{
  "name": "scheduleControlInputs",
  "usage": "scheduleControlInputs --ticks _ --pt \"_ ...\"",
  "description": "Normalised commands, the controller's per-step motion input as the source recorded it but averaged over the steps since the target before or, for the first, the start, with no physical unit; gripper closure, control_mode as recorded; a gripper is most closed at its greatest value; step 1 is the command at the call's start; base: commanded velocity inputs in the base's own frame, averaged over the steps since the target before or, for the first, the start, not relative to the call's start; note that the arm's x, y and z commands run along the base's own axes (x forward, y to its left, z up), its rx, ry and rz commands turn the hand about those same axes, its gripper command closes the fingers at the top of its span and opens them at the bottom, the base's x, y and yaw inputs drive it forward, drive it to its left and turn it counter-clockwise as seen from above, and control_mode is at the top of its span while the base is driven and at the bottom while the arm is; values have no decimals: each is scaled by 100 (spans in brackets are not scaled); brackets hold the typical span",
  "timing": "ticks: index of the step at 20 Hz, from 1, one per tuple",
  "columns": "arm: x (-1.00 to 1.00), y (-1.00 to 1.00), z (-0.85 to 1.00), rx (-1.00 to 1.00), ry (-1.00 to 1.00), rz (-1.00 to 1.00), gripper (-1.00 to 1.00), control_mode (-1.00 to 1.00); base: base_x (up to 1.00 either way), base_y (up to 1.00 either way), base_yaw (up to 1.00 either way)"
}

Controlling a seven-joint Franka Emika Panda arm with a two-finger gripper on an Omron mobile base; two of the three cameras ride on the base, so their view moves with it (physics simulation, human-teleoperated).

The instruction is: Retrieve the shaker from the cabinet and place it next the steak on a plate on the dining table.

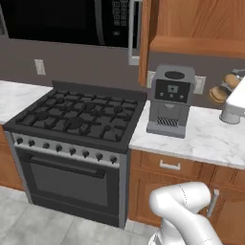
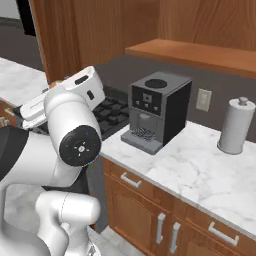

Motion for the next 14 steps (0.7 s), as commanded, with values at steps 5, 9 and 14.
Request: scheduleControlInputs --ticks 5,9,14 --pt "0 0 0 0 0 0 100 100 0 35 57" --pt "0 0 0 0 0 0 100 100 0 38 57" --pt "0 0 0 0 0 0 100 100 0 40 57"
